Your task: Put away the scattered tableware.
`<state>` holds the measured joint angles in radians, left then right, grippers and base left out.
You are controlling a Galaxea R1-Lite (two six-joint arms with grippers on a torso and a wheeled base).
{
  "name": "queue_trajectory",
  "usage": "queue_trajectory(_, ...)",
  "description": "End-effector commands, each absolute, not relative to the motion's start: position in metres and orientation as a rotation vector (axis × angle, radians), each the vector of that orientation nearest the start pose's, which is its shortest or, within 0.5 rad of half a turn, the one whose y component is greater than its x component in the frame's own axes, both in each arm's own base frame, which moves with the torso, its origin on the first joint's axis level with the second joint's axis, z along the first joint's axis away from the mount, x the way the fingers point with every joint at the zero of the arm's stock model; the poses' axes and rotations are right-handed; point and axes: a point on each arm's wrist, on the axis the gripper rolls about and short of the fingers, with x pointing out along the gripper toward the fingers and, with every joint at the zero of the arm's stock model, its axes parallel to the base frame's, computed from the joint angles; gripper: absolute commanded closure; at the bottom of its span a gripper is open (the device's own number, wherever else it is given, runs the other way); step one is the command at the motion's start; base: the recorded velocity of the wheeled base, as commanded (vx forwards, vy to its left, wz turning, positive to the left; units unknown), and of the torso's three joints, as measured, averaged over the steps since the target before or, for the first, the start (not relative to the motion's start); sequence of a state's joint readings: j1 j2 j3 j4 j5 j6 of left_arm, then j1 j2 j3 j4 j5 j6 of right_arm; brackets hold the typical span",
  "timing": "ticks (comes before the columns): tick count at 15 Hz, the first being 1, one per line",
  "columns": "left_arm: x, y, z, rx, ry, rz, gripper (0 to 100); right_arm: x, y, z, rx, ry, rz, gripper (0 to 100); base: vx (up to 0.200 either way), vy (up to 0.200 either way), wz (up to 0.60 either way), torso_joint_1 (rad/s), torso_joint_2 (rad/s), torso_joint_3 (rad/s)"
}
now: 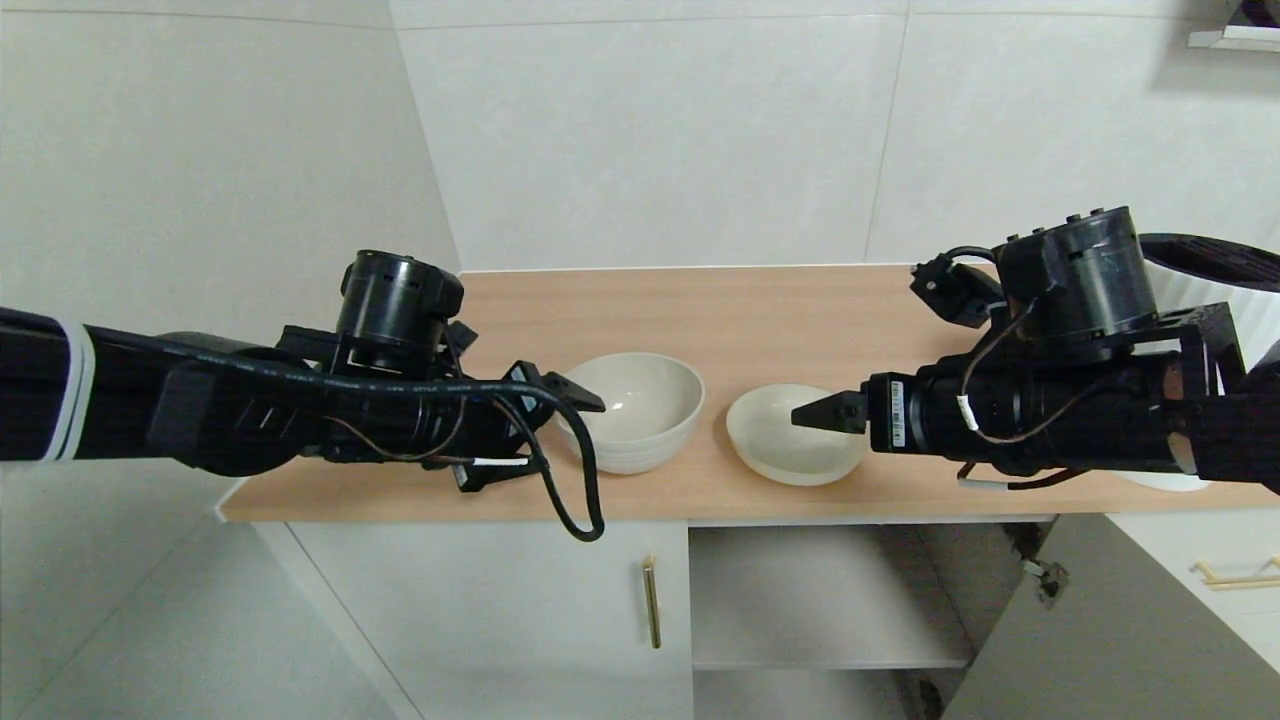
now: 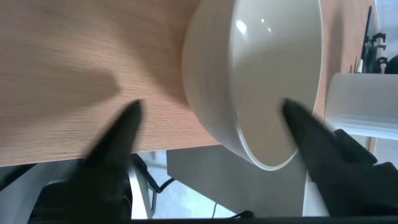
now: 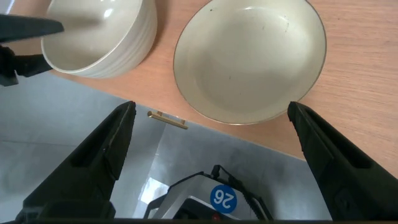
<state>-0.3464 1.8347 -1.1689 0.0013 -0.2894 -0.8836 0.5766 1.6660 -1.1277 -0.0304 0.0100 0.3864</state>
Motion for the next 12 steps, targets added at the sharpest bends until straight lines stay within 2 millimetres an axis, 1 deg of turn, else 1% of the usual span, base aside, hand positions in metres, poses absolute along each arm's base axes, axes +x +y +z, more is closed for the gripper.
queue_trajectory(1,0.319,-0.122,0.180,-0.801,0.897,-0.274,100,0.258,0.168,0.223,0.223,0.599,0.467,0,0.000,0.000,0.00,0.000,0.00,0.000)
queue_trajectory(6,0.317,-0.121,0.183,-0.802,0.886,-0.278,100,0.259,0.168,0.225,0.222,0.595,0.466,0,0.000,0.000,0.00,0.000,0.00,0.000)
queue_trajectory(7,0.316,-0.121,0.185,-0.802,0.881,-0.279,100,0.262,0.169,0.227,0.225,0.590,0.455,0,0.000,0.000,0.00,0.000,0.00,0.000)
queue_trajectory(10,0.314,-0.120,0.189,-0.803,0.870,-0.282,100,0.280,0.177,0.217,0.180,0.612,0.311,0,0.000,0.000,0.00,0.000,0.00,0.000)
queue_trajectory(12,0.313,-0.120,0.190,-0.802,0.868,-0.283,100,0.297,0.178,0.206,0.162,0.656,0.201,0,0.000,0.000,0.00,0.000,0.00,0.000)
